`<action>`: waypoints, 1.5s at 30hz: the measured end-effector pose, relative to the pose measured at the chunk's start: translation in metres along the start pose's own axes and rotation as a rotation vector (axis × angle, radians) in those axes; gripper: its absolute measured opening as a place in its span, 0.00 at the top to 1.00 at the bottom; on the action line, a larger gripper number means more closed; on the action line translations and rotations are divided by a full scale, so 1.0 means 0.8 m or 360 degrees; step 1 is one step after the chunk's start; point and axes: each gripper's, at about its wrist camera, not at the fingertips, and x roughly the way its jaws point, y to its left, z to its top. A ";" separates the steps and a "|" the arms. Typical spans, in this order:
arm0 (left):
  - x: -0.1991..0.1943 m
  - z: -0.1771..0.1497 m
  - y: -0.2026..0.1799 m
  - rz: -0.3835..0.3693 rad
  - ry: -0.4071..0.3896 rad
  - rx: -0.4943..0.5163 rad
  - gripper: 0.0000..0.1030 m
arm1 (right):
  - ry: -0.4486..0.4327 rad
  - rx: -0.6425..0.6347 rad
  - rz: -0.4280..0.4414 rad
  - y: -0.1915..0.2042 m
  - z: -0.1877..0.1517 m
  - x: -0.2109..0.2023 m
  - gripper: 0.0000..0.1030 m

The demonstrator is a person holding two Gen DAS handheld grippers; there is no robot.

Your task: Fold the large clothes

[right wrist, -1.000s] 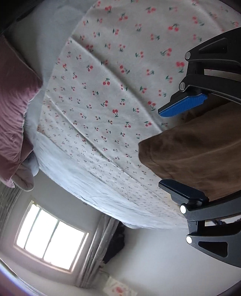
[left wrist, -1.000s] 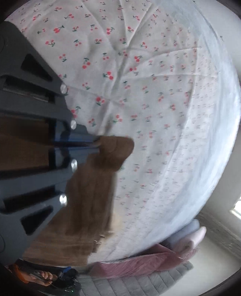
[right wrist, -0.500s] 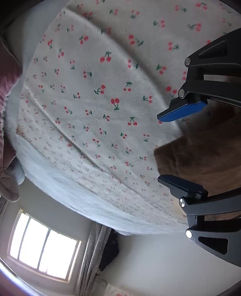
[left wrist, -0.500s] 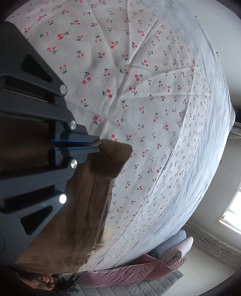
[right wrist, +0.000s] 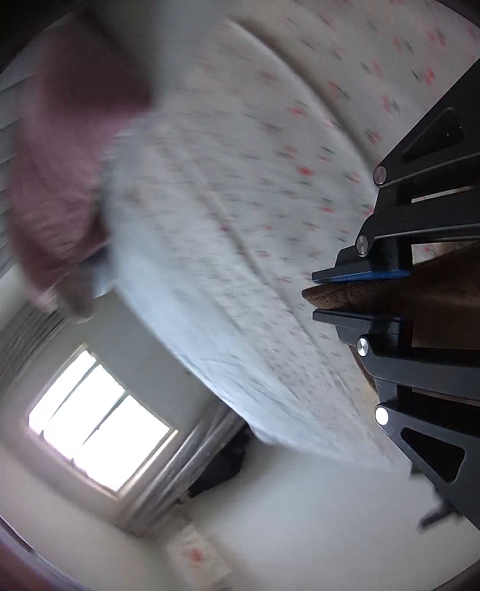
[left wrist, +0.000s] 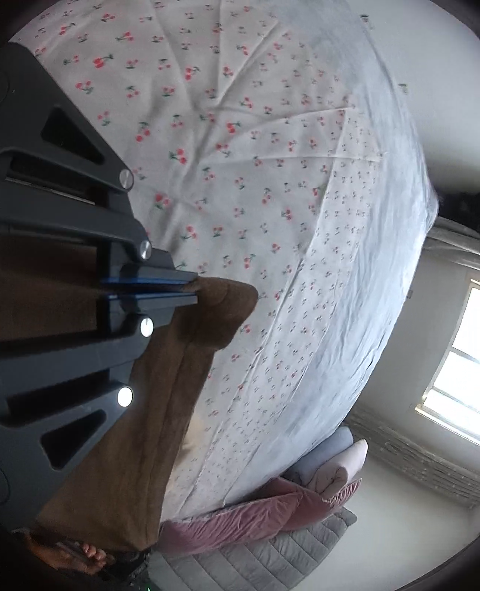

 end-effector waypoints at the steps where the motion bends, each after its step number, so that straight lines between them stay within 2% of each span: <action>1: 0.015 -0.002 0.003 0.0033 0.0026 -0.0016 0.96 | 0.0000 -0.0057 -0.0087 0.007 -0.002 0.007 0.88; 4: 0.053 -0.011 0.009 0.0153 0.0074 0.0027 0.95 | 0.0062 -0.0164 -0.0330 0.013 -0.014 0.051 0.88; 5: 0.063 -0.015 0.011 0.0211 0.0091 0.0061 0.95 | 0.0091 -0.0193 -0.0392 0.011 -0.018 0.063 0.88; 6: 0.076 -0.020 0.016 0.0317 0.0128 0.0074 0.98 | 0.0130 -0.0217 -0.0473 0.007 -0.026 0.076 0.87; 7: 0.081 -0.023 0.022 0.0351 0.0157 0.0052 0.98 | 0.0167 -0.0235 -0.0556 0.005 -0.033 0.089 0.86; 9: 0.083 -0.023 0.042 0.0320 0.0198 -0.0079 0.98 | 0.0192 -0.0245 -0.0668 0.002 -0.039 0.094 0.85; 11: 0.069 -0.021 0.044 0.0303 0.0165 -0.0096 0.97 | 0.0173 -0.0212 -0.0646 0.000 -0.037 0.084 0.84; 13: 0.049 -0.021 0.039 0.0300 0.0119 -0.0065 0.94 | 0.0125 -0.0201 -0.0613 0.004 -0.030 0.064 0.77; 15: 0.018 -0.021 0.029 0.0294 0.0066 -0.0051 0.76 | 0.0045 -0.0208 -0.0588 0.017 -0.023 0.030 0.62; 18: -0.025 -0.029 -0.002 0.0181 -0.0025 -0.0054 0.63 | -0.0049 -0.0186 -0.0486 0.048 -0.025 -0.019 0.45; 19: -0.035 -0.033 -0.015 0.0139 -0.0042 -0.0036 0.59 | -0.0060 -0.0169 -0.0437 0.060 -0.032 -0.033 0.42; 21: -0.053 -0.050 -0.051 0.0055 -0.0059 0.0022 0.43 | -0.0044 -0.0159 -0.0368 0.086 -0.052 -0.048 0.37; 24: -0.061 -0.089 -0.106 -0.0053 0.0020 0.0136 0.27 | 0.0058 -0.0289 -0.0268 0.144 -0.108 -0.062 0.33; 28: -0.062 -0.147 -0.150 -0.0060 0.0103 0.0364 0.22 | 0.0225 -0.0510 -0.0232 0.190 -0.191 -0.058 0.28; 30: -0.056 -0.175 -0.151 -0.0001 0.0151 0.0477 0.22 | 0.0292 -0.0615 -0.0300 0.189 -0.221 -0.053 0.27; 32: -0.050 -0.193 -0.135 0.0059 0.0190 0.0492 0.22 | 0.0356 -0.0646 -0.0376 0.173 -0.241 -0.051 0.27; 35: -0.062 -0.204 -0.103 0.0053 0.0136 0.0495 0.22 | 0.0385 -0.0522 -0.0403 0.126 -0.246 -0.065 0.27; 38: -0.073 -0.203 -0.072 0.0172 0.0132 0.0458 0.17 | 0.0356 -0.0427 -0.0472 0.086 -0.239 -0.088 0.27; 39: -0.075 -0.200 -0.060 0.0171 0.0134 0.0415 0.17 | 0.0341 -0.0398 -0.0480 0.074 -0.237 -0.099 0.27; 41: -0.088 -0.200 -0.047 0.0170 0.0143 0.0365 0.17 | 0.0314 -0.0349 -0.0476 0.060 -0.233 -0.117 0.27; 45: -0.111 -0.201 -0.048 0.0279 0.0226 0.0332 0.17 | 0.0287 -0.0264 -0.0518 0.054 -0.229 -0.155 0.27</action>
